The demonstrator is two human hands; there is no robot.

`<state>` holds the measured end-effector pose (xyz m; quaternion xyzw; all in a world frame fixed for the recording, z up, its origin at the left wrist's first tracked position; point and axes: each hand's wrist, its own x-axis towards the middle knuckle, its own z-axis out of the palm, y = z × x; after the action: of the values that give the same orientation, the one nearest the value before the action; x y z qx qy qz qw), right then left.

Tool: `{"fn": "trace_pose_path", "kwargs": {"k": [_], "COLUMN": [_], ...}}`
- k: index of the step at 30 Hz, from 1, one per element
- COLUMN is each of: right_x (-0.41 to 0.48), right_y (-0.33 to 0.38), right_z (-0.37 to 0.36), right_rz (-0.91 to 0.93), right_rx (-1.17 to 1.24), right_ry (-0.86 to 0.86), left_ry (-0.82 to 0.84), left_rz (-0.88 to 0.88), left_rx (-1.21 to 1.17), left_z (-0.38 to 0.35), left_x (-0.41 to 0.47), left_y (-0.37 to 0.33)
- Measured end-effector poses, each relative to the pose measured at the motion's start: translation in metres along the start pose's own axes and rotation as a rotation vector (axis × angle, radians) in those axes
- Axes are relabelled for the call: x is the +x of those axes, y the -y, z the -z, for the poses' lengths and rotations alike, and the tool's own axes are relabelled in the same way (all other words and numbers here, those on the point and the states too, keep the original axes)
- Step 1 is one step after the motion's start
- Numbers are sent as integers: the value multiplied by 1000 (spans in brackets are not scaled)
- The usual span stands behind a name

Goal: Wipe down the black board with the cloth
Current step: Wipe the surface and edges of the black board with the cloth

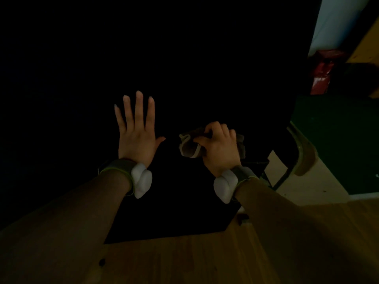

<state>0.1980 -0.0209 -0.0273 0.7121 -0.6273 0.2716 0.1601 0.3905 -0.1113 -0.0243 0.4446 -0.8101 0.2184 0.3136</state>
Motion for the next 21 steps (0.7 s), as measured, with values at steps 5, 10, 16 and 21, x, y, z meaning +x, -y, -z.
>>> {"fn": "trace_pose_path", "kwargs": {"k": [5,10,16,21], "right_x": [24,27,6,-6], "right_y": [0,3,4,1], "right_z": [23,9,-14,-28], "right_rz": [-45,-101,-93,-96], "right_rx": [65,38,26,4], "right_ry": [-426,-390,-262,-224], "left_ry": [-10,-22,-39,-70], "left_rz": [0,-16,-22,-13], "left_rx": [-11,0,15,2], "left_z": [-2,-6,-8,-6], "left_x": [1,-1,-3,-6], "left_y": [3,4,4,2]}}
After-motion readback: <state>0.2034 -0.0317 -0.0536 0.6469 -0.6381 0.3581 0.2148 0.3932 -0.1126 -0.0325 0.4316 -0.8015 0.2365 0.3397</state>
